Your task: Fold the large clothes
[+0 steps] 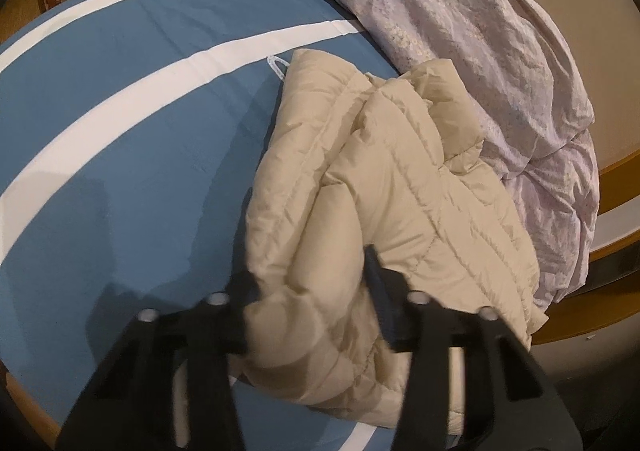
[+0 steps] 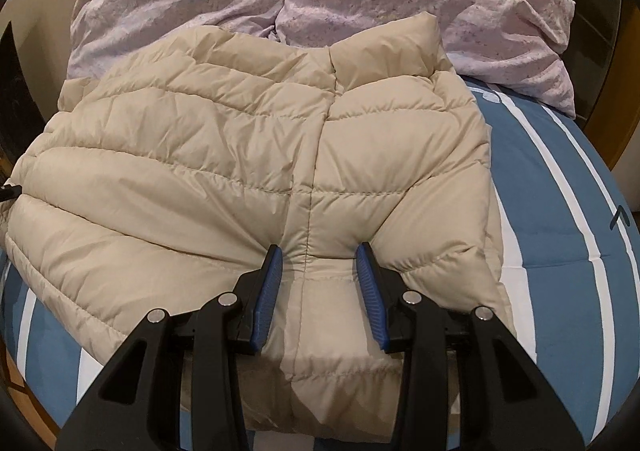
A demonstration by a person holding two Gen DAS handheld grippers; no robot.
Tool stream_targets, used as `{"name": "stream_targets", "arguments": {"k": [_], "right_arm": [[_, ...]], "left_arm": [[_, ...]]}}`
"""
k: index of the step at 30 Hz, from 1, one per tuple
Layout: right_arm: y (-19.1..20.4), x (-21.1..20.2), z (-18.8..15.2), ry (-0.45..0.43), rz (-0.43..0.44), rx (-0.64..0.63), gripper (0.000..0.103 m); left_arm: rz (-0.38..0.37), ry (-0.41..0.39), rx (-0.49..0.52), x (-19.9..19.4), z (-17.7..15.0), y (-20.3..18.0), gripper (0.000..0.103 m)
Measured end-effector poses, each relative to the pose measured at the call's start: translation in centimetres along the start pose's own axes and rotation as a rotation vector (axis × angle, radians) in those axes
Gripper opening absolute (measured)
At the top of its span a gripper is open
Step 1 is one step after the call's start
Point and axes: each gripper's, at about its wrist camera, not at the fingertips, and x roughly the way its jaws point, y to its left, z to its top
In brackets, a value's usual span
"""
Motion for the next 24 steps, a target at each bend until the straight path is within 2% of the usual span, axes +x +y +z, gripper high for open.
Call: {"name": "stream_targets", "arguments": {"k": [1, 3, 6, 11, 15, 20, 24], "right_arm": [[-0.1, 0.0, 0.0, 0.001, 0.005, 0.005, 0.041], [-0.2, 0.0, 0.0, 0.004, 0.009, 0.009, 0.041], [-0.1, 0.1, 0.1, 0.006, 0.008, 0.008, 0.041], [-0.2, 0.1, 0.1, 0.009, 0.01, 0.01, 0.041], [-0.1, 0.2, 0.2, 0.012, 0.004, 0.007, 0.041], [0.0, 0.3, 0.2, 0.012, -0.003, 0.009, 0.041], [0.1, 0.4, 0.3, 0.013, -0.009, 0.006, 0.041]], "left_arm": [[-0.011, -0.002, 0.001, -0.2, 0.1, -0.1, 0.028], [-0.042, -0.016, 0.007, -0.9, 0.2, -0.6, 0.021], [-0.079, -0.044, 0.031, -2.3, 0.5, -1.8, 0.018], [-0.178, -0.091, 0.092, -5.3, 0.6, -5.1, 0.016], [-0.261, -0.115, 0.184, -7.6, -0.3, -9.9, 0.016], [-0.337, -0.104, 0.295, -8.7, -2.7, -15.9, 0.016], [-0.396, -0.062, 0.384, -8.5, -5.5, -21.0, 0.016]]}}
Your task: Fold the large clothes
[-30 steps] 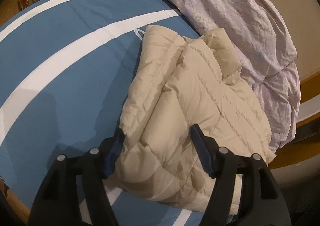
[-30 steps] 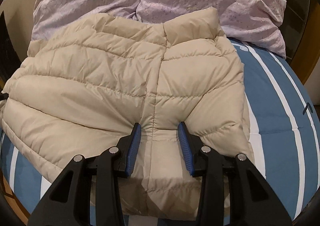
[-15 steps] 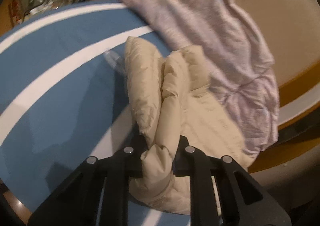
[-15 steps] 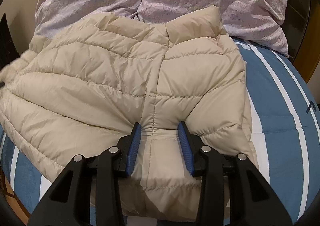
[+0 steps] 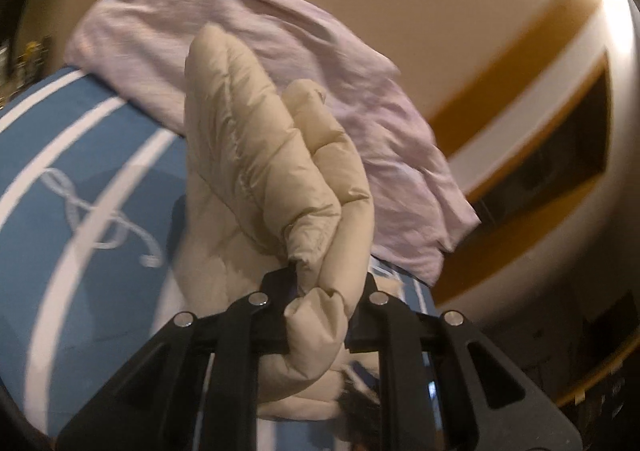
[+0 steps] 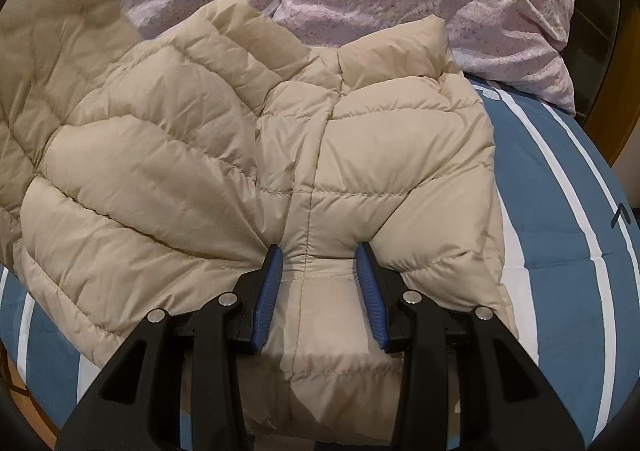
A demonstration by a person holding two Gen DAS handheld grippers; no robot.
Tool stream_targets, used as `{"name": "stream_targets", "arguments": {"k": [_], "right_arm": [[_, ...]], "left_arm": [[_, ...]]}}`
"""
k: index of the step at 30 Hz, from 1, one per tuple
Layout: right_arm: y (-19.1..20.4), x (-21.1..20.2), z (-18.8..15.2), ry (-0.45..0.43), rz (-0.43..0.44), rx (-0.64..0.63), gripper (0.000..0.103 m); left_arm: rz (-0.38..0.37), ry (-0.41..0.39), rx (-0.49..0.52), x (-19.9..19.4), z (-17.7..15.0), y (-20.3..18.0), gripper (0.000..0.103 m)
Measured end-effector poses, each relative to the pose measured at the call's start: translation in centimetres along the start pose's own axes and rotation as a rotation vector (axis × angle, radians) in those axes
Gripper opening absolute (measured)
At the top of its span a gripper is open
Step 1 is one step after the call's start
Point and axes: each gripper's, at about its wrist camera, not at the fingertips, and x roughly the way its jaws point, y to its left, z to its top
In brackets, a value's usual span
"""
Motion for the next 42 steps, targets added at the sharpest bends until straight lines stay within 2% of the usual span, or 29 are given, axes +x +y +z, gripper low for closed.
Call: {"name": "stream_targets", "arguments": {"k": [6, 16, 24, 33, 42], "right_arm": [[-0.1, 0.1, 0.1, 0.001, 0.005, 0.004, 0.041], [-0.6, 0.0, 0.1, 0.001, 0.034, 0.036, 0.041], [-1.3, 0.1, 0.2, -0.003, 0.086, 0.07, 0.041], [-4.7, -0.5, -0.5, -0.018, 0.271, 0.212, 0.041], [-6.4, -2.3, -2.2, -0.035, 0.298, 0.233, 0.041]], "left_arm": [[-0.078, 0.081, 0.073, 3.7, -2.3, -5.7, 0.016], [-0.143, 0.233, 0.122, 9.8, -7.1, -10.3, 0.016], [-0.161, 0.335, 0.128, 13.4, -9.6, -11.4, 0.017], [-0.15, 0.435, 0.097, 17.7, -11.4, -11.2, 0.018], [-0.104, 0.508, 0.123, 21.2, -14.0, -11.6, 0.018]]}}
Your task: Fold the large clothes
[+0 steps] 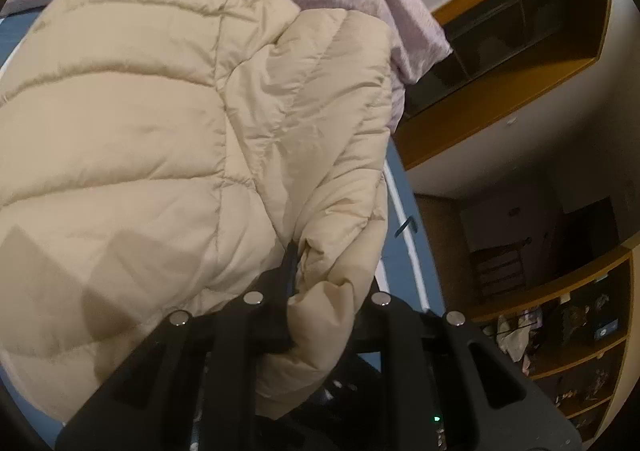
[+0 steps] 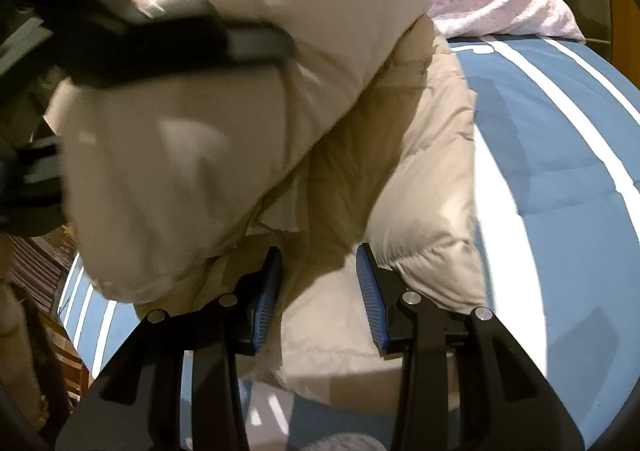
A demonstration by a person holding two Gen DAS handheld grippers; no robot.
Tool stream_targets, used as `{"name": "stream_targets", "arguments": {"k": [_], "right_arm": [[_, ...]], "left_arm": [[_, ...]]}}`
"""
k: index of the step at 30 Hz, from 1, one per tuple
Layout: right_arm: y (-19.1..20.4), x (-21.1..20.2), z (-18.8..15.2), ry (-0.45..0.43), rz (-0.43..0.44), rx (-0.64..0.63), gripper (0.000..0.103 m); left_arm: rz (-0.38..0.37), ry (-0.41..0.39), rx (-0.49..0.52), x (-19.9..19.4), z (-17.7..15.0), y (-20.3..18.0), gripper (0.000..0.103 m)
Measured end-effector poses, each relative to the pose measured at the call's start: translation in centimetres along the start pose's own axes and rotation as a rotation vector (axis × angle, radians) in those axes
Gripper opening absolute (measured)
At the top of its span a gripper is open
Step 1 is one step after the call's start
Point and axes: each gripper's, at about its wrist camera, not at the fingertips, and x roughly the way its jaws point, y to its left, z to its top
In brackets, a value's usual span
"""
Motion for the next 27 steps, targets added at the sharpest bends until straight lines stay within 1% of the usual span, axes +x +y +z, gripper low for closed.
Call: {"name": "stream_targets", "arguments": {"k": [3, 6, 8, 9, 10, 13, 17, 20, 21, 22, 23, 26, 27], "right_arm": [[-0.8, -0.8, -0.4, -0.005, 0.008, 0.024, 0.041], [-1.6, -1.6, -1.0, -0.007, 0.014, 0.042, 0.041], [-1.7, -2.1, -1.3, -0.009, 0.012, 0.047, 0.041], [-1.9, -2.2, -1.3, -0.01, 0.01, 0.052, 0.041], [-1.9, -2.3, -1.4, -0.01, 0.008, 0.056, 0.041], [-1.8, -2.7, -1.6, -0.012, -0.003, 0.066, 0.041], [-1.6, -3.3, -2.1, -0.015, -0.02, 0.076, 0.041], [-1.5, -4.2, -2.5, -0.022, -0.035, 0.09, 0.041], [-1.6, -4.3, -2.3, -0.024, -0.04, 0.093, 0.041], [-1.7, -4.5, -2.4, -0.027, -0.046, 0.097, 0.041], [-1.9, -4.8, -2.4, -0.029, -0.051, 0.101, 0.041], [-2.6, -5.3, -2.1, -0.037, -0.067, 0.109, 0.041], [-2.8, -5.4, -2.0, -0.04, -0.073, 0.111, 0.041]], "left_arm": [[0.035, 0.031, 0.017, 1.4, -0.4, -0.1, 0.019], [0.065, 0.053, 0.07, 1.9, -0.9, -0.8, 0.025], [0.076, 0.054, 0.104, 1.4, -0.9, -1.5, 0.035], [0.077, 0.051, 0.13, 0.7, -1.0, -2.0, 0.047], [0.08, 0.046, 0.147, 0.1, -1.1, -2.3, 0.052], [0.116, 0.008, 0.206, -2.6, -1.7, -3.3, 0.058], [0.163, -0.05, 0.246, -6.2, -2.2, -3.2, 0.06], [0.259, -0.115, 0.264, -8.6, -2.1, -2.1, 0.06], [0.303, -0.133, 0.258, -9.1, -1.8, -1.3, 0.061], [0.324, -0.14, 0.252, -9.5, -1.6, -0.6, 0.061], [0.363, -0.152, 0.241, -9.6, -1.2, 0.3, 0.061], [0.451, -0.173, 0.214, -9.3, -0.6, 2.2, 0.06], [0.467, -0.176, 0.207, -8.9, -0.1, 2.5, 0.06]]}}
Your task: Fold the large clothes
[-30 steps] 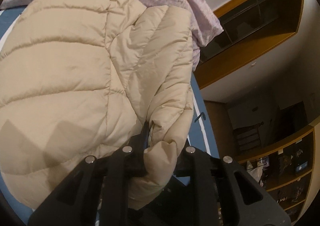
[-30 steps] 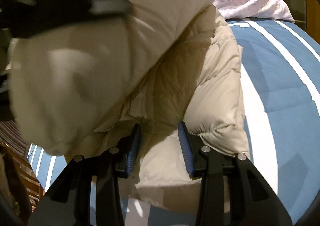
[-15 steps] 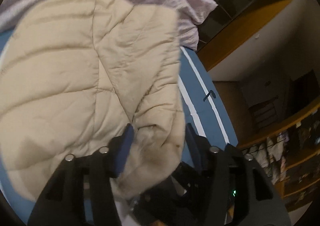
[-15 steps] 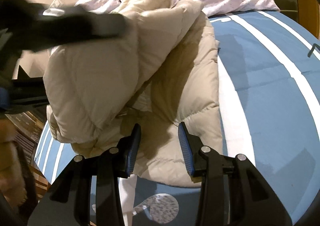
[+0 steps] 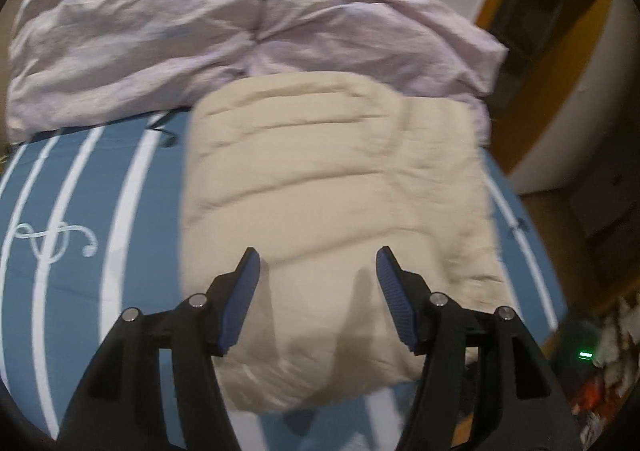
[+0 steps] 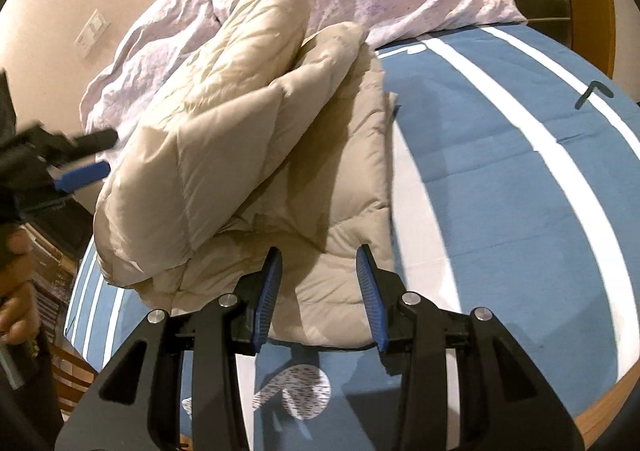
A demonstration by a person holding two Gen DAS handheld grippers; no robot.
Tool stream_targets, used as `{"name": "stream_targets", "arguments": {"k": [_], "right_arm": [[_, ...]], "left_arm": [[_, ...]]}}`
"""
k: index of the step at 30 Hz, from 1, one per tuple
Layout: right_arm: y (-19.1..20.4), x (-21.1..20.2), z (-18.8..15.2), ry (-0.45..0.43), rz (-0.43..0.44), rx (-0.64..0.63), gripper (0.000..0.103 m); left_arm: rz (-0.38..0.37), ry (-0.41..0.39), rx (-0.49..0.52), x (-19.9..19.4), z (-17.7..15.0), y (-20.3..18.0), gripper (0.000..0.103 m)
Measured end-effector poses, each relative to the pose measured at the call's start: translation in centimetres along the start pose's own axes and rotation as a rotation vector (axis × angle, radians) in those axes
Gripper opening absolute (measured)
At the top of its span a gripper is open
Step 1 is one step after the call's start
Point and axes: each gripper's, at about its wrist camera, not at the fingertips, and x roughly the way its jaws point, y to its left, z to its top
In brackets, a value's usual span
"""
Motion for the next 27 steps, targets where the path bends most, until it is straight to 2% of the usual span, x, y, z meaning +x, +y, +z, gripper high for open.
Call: {"name": "stream_targets", "arguments": {"k": [3, 7, 13, 17, 22, 27], "right_arm": [[-0.3, -0.3, 0.1, -0.006, -0.019, 0.007, 0.041], [-1.1, -0.1, 0.3, -0.009, -0.06, 0.025, 0.041], [-3.0, -0.4, 0.9, -0.023, -0.101, 0.073, 0.041], [-3.1, -1.9, 2.2, -0.074, -0.137, 0.068, 0.041], [-1.3, -4.4, 4.3, -0.158, -0.13, 0.026, 0.041], [2.8, -4.8, 5.8, -0.181, -0.062, -0.07, 0.04]], "left_arm": [[0.045, -0.005, -0.026, 1.6, 0.4, 1.2, 0.061], [0.059, -0.025, -0.019, 2.7, 0.0, 1.4, 0.062], [0.016, 0.014, 0.017, 5.1, -2.0, 0.5, 0.063], [-0.025, 0.031, 0.015, 6.0, -3.0, 0.6, 0.063], [-0.05, 0.044, 0.009, 6.7, -3.7, 1.0, 0.063], [-0.058, 0.046, 0.015, 7.1, -3.6, 0.9, 0.063]]}}
